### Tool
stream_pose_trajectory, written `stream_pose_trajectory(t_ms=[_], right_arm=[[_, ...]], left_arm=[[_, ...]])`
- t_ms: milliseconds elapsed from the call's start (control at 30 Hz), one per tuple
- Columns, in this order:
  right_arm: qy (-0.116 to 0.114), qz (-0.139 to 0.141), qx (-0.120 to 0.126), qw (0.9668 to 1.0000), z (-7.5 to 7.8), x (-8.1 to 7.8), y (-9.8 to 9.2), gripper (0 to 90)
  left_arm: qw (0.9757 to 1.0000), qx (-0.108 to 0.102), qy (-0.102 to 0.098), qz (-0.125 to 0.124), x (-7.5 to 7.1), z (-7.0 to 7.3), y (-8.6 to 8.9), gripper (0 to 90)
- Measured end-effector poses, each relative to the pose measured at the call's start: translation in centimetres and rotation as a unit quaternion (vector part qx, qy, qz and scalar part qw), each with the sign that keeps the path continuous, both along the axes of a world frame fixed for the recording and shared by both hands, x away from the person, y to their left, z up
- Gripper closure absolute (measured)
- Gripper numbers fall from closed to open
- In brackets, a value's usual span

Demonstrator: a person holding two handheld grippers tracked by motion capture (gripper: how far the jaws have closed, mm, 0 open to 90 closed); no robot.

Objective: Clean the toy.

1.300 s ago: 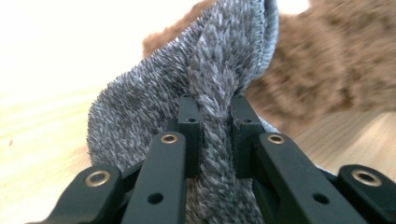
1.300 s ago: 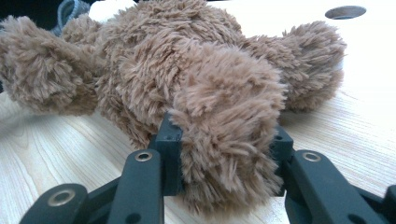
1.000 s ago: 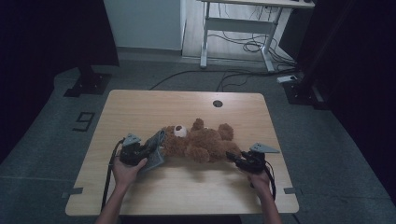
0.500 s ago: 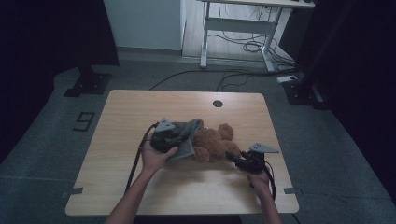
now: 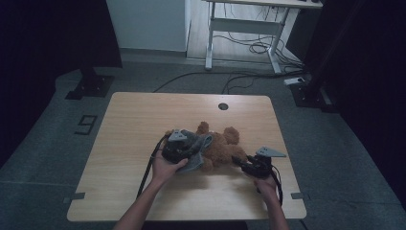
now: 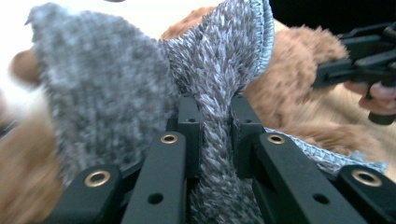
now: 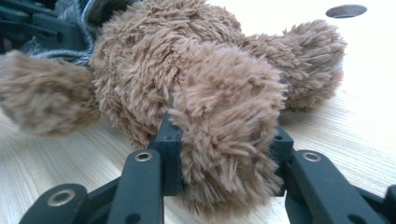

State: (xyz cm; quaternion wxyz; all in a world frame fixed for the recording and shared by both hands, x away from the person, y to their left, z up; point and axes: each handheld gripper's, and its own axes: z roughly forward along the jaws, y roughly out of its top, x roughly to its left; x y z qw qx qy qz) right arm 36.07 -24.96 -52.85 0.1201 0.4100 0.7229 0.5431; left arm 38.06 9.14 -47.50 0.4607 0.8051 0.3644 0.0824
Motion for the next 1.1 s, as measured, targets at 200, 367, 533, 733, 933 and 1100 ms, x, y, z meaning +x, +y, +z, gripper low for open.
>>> stream_pose_trajectory(t_ms=[200,367,533,733,933,1100], right_arm=[[0.0,0.003,0.0,1.0,0.0,0.0,0.0,61.0],[0.0,0.002,0.0,1.0,0.0,0.0,0.0,60.9],[0.001,0.002,0.0,1.0,0.1,0.0,0.0,60.9],[0.001,0.003,0.0,1.0,0.1,0.0,0.0,60.8],[0.003,0.004,0.0,1.0,0.0,0.1,0.0,60.8],[0.003,0.006,-0.005,1.0,0.0,0.0,-0.1,60.8]], left_arm=[[0.9999,-0.005,0.001,0.009,-0.8,0.1,1.8,77.7],[0.9997,-0.013,-0.012,0.014,-1.0,1.7,1.9,77.5],[0.9995,-0.015,-0.027,0.005,-0.4,3.3,0.8,77.5],[0.9992,-0.027,-0.017,-0.023,0.7,4.1,-2.3,77.5],[0.9987,0.003,-0.003,-0.05,-0.1,2.2,-5.7,77.5],[0.9988,-0.005,0.013,-0.047,-0.8,0.7,-5.2,77.7]])
